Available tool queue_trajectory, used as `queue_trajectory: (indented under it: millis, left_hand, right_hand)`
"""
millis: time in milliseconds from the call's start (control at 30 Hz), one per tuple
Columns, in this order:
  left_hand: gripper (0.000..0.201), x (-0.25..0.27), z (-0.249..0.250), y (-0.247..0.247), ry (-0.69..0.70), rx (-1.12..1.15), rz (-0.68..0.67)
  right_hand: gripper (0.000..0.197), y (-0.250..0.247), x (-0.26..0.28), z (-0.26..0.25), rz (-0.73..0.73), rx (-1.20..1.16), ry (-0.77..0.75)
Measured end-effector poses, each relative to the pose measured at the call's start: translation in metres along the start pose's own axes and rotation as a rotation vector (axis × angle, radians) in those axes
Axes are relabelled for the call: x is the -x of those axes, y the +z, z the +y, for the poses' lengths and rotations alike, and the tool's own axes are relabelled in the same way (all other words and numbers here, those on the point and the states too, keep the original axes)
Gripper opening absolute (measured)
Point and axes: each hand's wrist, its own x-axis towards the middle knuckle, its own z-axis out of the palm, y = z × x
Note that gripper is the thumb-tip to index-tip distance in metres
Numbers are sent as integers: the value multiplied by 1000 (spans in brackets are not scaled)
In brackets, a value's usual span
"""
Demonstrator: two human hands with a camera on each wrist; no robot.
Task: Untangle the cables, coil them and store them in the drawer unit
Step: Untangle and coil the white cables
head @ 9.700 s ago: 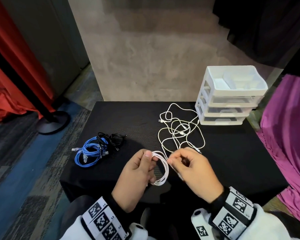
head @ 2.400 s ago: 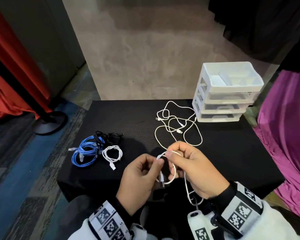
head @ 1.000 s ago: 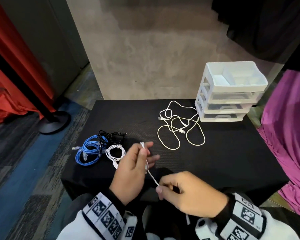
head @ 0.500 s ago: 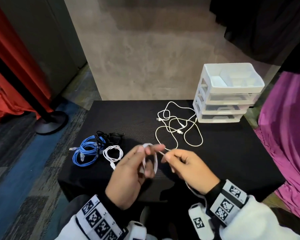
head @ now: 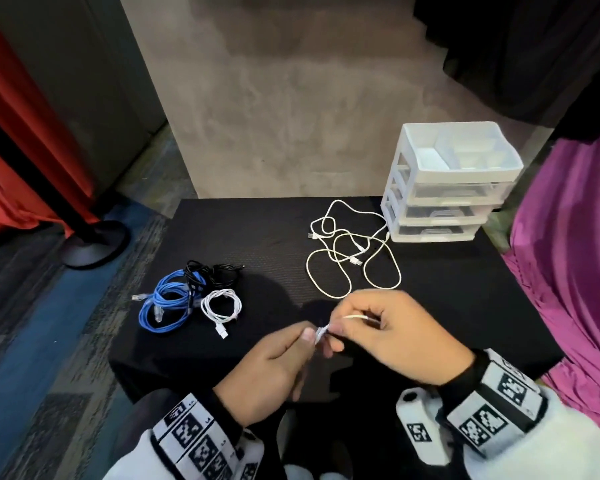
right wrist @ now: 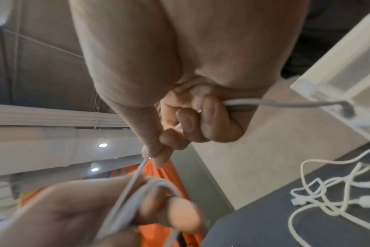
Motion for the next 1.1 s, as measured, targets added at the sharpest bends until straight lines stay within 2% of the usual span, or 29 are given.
queue_trajectory:
  millis: [100,300,400,467,567,633,733,867,967,1033,1100]
  left_hand:
    - [39,1,7,2,54,216,-69]
    - [23,0,11,-7,59,712,13]
    - [21,0,6,-7,26,868,15]
    - [20,-2,4,-3,13,920,38]
    - [23,-6,-1,4,13,880,99]
    - [26,-10,-5,8,8,828,147]
    - [30,-13,-8,14,2,761,214]
    - [36,-13,-14,16,32,507,333]
    - [33,-15,-16,15,69,339,391]
    - [31,-16,-16,15,86,311,411]
    - [29,-16,-18,15,96,256,432]
  right_hand:
    - [11,-7,-9,16,64,-43,20]
    - [12,19,-7,48,263,52,52]
    - [14,37,-2,50,318,-77,149]
    - [13,47,2,44,313,-298,221]
    - [32,55,7,23,225,-817,316]
    - [31,56,9,12,142,-987,319]
    - [17,58,7,18,206,-884,355]
    - [14,55,6,26,272,-900,476]
    - [14,54,7,21,298,-952,431]
    - [16,55,6,18,329,-982,373]
    - [21,54,6,16,295,-1064,321]
